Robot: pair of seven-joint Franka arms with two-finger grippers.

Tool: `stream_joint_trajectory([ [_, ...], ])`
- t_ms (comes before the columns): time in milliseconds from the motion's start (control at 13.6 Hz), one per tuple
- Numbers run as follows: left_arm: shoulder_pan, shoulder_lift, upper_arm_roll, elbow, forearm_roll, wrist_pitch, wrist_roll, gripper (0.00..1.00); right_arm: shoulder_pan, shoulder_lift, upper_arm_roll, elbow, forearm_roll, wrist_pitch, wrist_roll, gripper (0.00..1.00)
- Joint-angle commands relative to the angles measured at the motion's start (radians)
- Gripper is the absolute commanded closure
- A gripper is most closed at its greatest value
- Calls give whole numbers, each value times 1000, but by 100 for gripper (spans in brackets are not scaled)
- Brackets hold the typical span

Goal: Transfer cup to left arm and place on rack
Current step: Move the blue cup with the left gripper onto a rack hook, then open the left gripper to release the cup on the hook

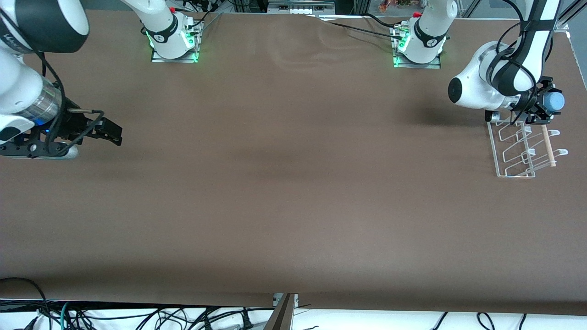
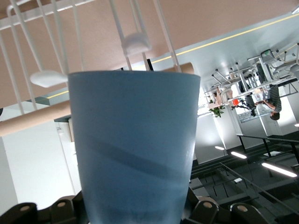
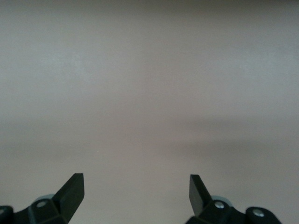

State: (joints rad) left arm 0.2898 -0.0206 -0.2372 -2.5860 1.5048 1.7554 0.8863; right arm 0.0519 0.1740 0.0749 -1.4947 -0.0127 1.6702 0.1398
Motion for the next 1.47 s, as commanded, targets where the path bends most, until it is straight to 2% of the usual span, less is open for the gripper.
stream_joint_trajectory([
  [0, 12, 2, 1, -13, 51, 21, -38, 100, -50, -24, 49, -16, 19, 10, -12, 1],
  [369, 72, 2, 24, -11, 155, 111, -44, 100, -53, -24, 48, -10, 17, -4, -12, 1],
  [959, 55, 80, 22, -2, 157, 108, -122, 100, -53, -16, 46, -4, 10, 17, -12, 1],
  [1032, 55, 80, 21, 1, 157, 108, -121, 82, -53, -16, 46, -4, 13, 17, -11, 1],
  [1106, 55, 80, 19, 3, 150, 108, -121, 1, -53, -16, 46, -4, 14, 17, -12, 1],
  [1253, 52, 74, 15, 27, 138, 108, -107, 0, -53, -16, 46, -4, 17, 20, -12, 1],
  [1401, 37, 56, 12, 67, 24, 101, -106, 0, -53, -15, 46, -4, 19, 20, -11, 1],
])
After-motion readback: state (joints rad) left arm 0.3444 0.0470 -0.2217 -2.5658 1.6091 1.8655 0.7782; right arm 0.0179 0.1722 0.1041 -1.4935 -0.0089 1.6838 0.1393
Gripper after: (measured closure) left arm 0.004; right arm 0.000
